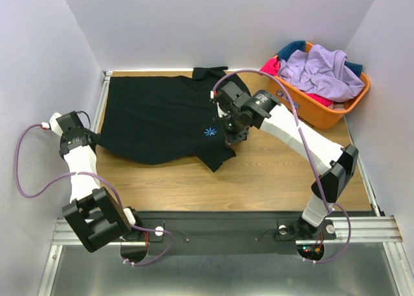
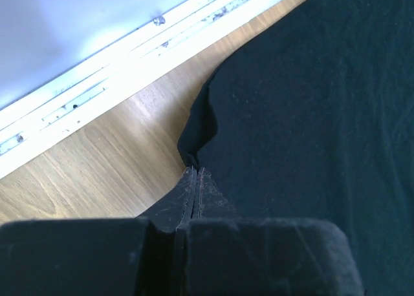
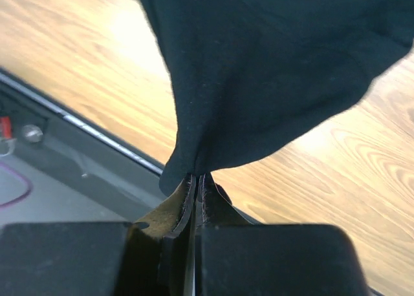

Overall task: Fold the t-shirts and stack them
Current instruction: Fold the tshirt

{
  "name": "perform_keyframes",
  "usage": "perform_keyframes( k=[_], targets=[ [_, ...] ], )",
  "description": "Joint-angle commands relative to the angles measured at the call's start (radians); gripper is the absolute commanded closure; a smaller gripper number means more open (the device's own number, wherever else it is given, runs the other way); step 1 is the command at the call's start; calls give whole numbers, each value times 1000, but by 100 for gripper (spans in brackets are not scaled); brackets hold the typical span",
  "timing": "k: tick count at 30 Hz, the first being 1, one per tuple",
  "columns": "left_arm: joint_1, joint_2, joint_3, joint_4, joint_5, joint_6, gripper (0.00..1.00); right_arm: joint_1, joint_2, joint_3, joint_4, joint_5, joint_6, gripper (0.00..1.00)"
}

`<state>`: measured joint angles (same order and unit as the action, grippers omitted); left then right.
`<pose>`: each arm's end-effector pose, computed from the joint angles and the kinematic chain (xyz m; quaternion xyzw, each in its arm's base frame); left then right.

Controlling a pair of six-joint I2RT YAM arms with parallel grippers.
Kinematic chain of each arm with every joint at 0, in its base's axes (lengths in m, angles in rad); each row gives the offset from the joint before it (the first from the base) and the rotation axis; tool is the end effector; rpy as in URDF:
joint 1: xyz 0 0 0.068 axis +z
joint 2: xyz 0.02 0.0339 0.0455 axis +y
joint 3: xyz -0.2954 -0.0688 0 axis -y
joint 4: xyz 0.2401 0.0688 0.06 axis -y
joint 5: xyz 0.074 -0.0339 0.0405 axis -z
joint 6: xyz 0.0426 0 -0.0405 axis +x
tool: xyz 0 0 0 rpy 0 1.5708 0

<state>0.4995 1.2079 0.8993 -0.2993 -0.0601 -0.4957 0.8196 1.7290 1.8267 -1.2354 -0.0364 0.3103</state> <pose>0.2250 0.1257 0.3074 -0.4351 0.7718 0.0275 0.4628 0.2368 0.2558 0.3825 -0.2498 0.9440 0.1300 0.1719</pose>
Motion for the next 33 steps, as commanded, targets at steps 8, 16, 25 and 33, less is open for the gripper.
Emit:
perform_keyframes(
  k=[8,16,25,33],
  targets=[
    [17,-33,-37,2,2,26,100,1,58,-44,8,-10,-5,100],
    [28,-21,-60,17,8,51,100,-42,55,-84,8,19,13,100],
    [31,71,10,31,55,74,100,-246,127,-66,74,12,-66,100],
    [5,177,125,57,216,72,100,-321,320,149,97,-26,-117,100]
  ],
)
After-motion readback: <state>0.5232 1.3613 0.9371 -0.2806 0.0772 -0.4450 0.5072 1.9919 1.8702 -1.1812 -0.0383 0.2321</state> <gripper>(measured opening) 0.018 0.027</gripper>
